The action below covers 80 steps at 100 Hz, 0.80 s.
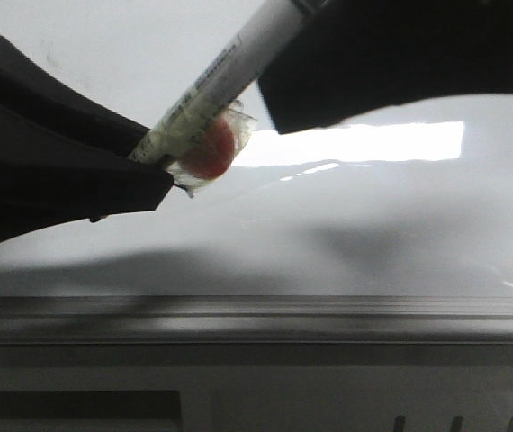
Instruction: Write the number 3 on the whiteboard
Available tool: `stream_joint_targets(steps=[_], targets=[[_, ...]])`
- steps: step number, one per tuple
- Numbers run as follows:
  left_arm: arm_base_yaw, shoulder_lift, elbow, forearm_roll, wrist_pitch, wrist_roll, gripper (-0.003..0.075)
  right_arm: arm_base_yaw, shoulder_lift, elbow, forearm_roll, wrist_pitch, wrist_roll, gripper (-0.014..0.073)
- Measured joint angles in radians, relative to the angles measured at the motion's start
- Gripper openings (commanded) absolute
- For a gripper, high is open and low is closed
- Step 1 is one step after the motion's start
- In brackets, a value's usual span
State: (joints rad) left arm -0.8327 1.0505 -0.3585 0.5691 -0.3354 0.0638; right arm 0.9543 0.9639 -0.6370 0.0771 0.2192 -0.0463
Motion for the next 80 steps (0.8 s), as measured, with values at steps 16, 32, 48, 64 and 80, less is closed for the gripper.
stream_joint_targets(steps=[16, 32, 48, 64, 80], targets=[[0.0, 0.0, 0.0, 0.015, -0.002, 0.0, -0.002, 0.013, 0.076, -0.056, 0.0, -0.039, -0.006, 0.0395], [0.0, 0.0, 0.0, 0.017, -0.003, 0.0, -0.002, 0.02, 0.097, -0.079, 0.0, -0.043, -0.006, 0.0357], [0.0, 0.0, -0.001, 0.017, -0.004, 0.0, -0.002, 0.031, 0.108, -0.082, 0.0, -0.026, -0.006, 0.0138], [0.0, 0.002, -0.001, 0.023, 0.0, 0.007, -0.001, 0.039, 0.124, -0.086, 0.008, -0.01, -0.006, -0.0066], [0.0, 0.002, -0.001, 0.018, 0.0, 0.008, 0.024, 0.04, 0.124, -0.086, 0.009, -0.009, -0.006, -0.0066]])
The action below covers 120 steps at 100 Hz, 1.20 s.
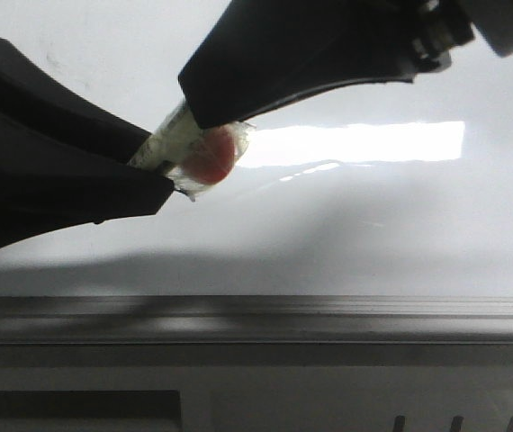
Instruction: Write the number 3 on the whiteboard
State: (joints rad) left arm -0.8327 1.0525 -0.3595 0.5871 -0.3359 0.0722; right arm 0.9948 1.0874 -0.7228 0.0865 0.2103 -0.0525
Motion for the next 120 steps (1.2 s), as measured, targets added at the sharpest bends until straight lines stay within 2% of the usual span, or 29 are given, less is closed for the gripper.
stream_joint_targets(steps=[8, 15, 32, 52, 64, 71, 100, 120], targets=[[0.0, -0.007, 0.0, -0.05, -0.002, 0.0, 0.0399, 0.0, 0.003, 0.0, -0.002, 0.008, 0.0, -0.0066], [0.0, -0.03, -0.001, -0.119, 0.0, 0.0, 0.0449, -0.002, 0.005, -0.008, -0.004, 0.026, 0.0, -0.0066], [0.0, -0.131, -0.001, -0.205, 0.069, 0.0, 0.0438, -0.029, 0.007, -0.098, -0.016, 0.149, 0.0, -0.0066], [0.0, -0.244, -0.001, -0.256, 0.155, 0.0, 0.0437, -0.071, 0.007, -0.205, -0.055, 0.194, 0.0, -0.0066], [0.004, -0.29, -0.001, -0.293, 0.177, 0.0, 0.0387, -0.104, 0.007, -0.253, -0.071, 0.224, 0.0, -0.0066], [0.026, -0.307, -0.001, -0.311, 0.18, 0.0, 0.0365, -0.128, 0.011, -0.272, -0.087, 0.24, 0.0, -0.0066], [0.164, -0.315, -0.001, -0.326, 0.181, 0.0, 0.0365, -0.184, 0.091, -0.352, -0.092, 0.306, 0.0, -0.0066], [0.184, -0.315, -0.001, -0.326, 0.158, 0.0, 0.0365, -0.188, 0.129, -0.381, -0.112, 0.313, -0.005, -0.0066]])
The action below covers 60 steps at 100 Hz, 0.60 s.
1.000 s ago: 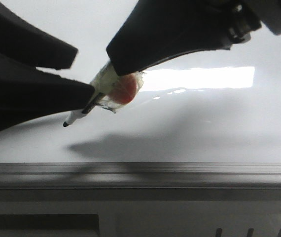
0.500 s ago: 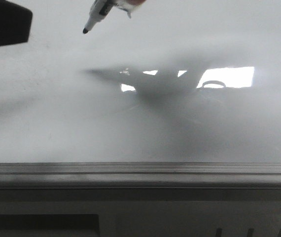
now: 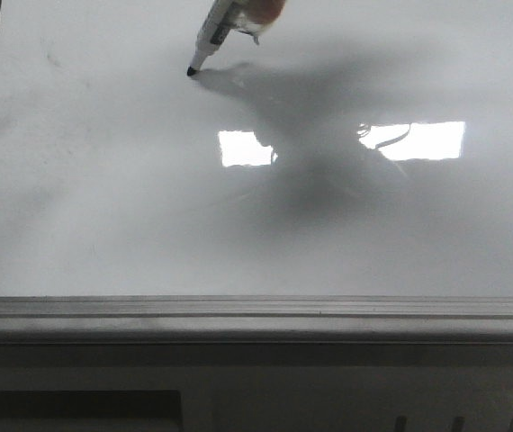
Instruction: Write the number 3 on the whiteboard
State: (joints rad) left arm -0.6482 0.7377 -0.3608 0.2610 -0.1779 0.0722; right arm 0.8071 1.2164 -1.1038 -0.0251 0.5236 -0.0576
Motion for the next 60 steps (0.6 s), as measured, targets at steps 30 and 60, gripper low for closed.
stream_joint_targets(steps=[30, 60], targets=[[0.0, 0.0, 0.0, 0.0, -0.002, 0.0, 0.0365, -0.063, -0.028, -0.022, 0.004, 0.047, 0.002, -0.0066], [0.0, 0.0, 0.0, 0.0, -0.002, 0.0, 0.0365, -0.061, -0.05, 0.003, 0.03, 0.164, 0.002, -0.0066]])
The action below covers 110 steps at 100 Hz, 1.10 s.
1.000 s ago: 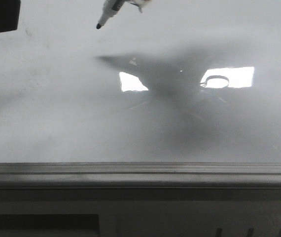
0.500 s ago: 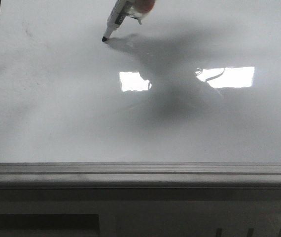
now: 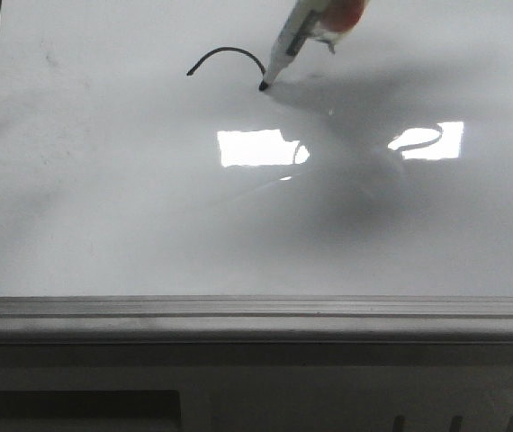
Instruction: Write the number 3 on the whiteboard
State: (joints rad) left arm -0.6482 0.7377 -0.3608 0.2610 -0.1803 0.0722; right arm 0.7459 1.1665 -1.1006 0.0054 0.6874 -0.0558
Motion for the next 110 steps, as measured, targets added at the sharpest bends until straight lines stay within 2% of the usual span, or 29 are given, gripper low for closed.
stream_joint_targets(steps=[29, 59, 85, 110], targets=[[0.0, 0.0, 0.0, 0.0, -0.001, 0.0, 0.0365, 0.039, 0.044, 0.009, 0.036, -0.022, 0.009, -0.0066], [0.0, 0.0, 0.0, 0.0, -0.002, 0.0, 0.0365, 0.052, 0.014, 0.068, 0.071, 0.058, 0.015, -0.0066], [0.0, 0.0, 0.0, 0.0, -0.003, 0.0, 0.0365, 0.142, 0.124, 0.087, 0.136, -0.061, 0.017, -0.0066], [0.0, 0.0, 0.0, 0.0, -0.003, 0.0, 0.0365, 0.154, 0.141, 0.037, 0.121, -0.094, 0.018, -0.0066]])
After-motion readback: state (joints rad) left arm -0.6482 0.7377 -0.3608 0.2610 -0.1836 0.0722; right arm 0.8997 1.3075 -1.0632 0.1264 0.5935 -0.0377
